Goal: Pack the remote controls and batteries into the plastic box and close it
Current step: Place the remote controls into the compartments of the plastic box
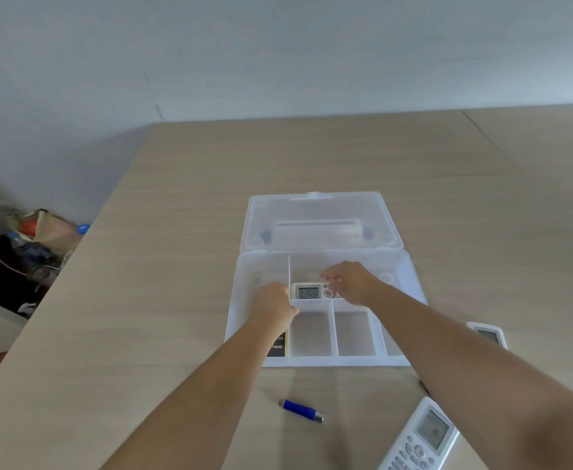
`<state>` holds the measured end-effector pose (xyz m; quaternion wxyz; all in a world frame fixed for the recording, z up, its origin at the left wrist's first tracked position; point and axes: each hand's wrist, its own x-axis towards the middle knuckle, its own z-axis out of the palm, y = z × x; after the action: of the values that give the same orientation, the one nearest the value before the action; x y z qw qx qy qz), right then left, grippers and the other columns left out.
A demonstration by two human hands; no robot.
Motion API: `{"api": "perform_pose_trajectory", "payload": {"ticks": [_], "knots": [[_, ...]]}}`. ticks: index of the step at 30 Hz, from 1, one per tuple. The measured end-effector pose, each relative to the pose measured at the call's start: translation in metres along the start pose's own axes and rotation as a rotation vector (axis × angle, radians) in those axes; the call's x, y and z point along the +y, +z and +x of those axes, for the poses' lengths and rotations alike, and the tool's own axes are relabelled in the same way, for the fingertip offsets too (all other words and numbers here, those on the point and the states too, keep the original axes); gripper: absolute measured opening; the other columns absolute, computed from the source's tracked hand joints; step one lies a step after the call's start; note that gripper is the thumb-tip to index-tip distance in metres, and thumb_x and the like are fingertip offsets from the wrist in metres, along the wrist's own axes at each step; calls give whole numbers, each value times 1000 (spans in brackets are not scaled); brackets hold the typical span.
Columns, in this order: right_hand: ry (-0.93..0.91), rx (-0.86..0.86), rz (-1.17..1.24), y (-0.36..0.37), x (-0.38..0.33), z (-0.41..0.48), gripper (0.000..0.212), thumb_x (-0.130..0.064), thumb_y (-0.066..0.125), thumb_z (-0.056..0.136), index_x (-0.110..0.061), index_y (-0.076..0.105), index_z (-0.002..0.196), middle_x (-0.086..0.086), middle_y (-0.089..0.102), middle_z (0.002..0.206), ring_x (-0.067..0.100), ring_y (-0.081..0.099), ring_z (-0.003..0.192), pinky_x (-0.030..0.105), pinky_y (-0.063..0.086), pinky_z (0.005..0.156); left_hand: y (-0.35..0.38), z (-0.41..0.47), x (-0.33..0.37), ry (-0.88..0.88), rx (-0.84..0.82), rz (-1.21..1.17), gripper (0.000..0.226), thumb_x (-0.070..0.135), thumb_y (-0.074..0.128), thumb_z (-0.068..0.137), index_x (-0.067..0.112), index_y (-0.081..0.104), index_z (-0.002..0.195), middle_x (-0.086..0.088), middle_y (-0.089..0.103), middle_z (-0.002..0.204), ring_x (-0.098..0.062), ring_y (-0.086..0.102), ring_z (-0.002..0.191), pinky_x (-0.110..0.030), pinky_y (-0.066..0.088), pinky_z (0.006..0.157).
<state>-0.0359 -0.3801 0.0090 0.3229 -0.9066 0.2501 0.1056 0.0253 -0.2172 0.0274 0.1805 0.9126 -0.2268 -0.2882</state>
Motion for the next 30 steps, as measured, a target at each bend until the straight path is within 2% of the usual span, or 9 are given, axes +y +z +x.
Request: {"api": "perform_pose_trajectory", "payload": {"ticks": [4,8,12,14,17,20,22,25,30], "knots": [[-1,227,117,-25,7,-28,29,-9,46,93,-15,71,106,5,68,115,25,66,99,28,52,81,-5,-29,22,78,139,187,46,32,49,96,9,39,134,-11,52,127,-30,54,117,-38,45,83],[84,514,180,-67,28,-72,29,-4,47,87,-10,73,95,5,65,78,17,54,60,23,46,62,8,-68,68,407,200,222,39,35,49,94,14,46,126,-5,49,125,-26,50,119,-37,44,91],[304,693,210,-86,77,-121,26,-8,47,83,-9,72,92,12,71,90,29,65,83,28,50,72,47,-110,95,608,-32,359,33,35,53,91,15,54,117,-2,56,116,-24,56,111,-35,46,88],[477,613,150,-76,101,-145,22,-8,47,83,-2,67,90,19,70,100,35,64,91,30,47,74,70,-126,95,554,-133,431,31,41,57,87,11,57,97,-2,57,89,-23,60,88,-31,47,72],[666,436,79,-42,126,-176,12,-7,50,83,-1,54,74,20,64,90,32,55,73,27,41,63,106,-139,82,426,-244,489,37,47,62,82,13,48,75,4,46,65,-18,53,68,-24,35,53],[731,399,53,-14,138,-191,16,-12,52,87,-3,61,96,10,57,78,26,54,60,23,38,51,134,-146,68,335,-329,503,42,48,63,81,12,56,101,-2,62,96,-23,62,96,-27,42,67],[726,383,17,-2,140,-194,23,-17,55,87,-3,62,105,13,64,92,29,64,75,25,42,56,146,-148,63,304,-329,529,62,48,64,81,8,50,125,-7,57,122,-25,58,113,-31,45,84],[719,407,5,12,141,-195,29,-20,59,85,-3,61,109,15,64,110,33,64,97,28,42,65,158,-146,58,247,-292,510,68,45,69,75,8,47,127,-7,56,120,-25,58,108,-32,46,84],[754,402,75,23,140,-189,38,-22,63,82,-2,57,113,19,54,119,30,59,89,31,44,68,162,-144,53,220,-231,500,65,39,71,69,10,45,121,-5,55,110,-23,59,103,-29,42,73]]}}
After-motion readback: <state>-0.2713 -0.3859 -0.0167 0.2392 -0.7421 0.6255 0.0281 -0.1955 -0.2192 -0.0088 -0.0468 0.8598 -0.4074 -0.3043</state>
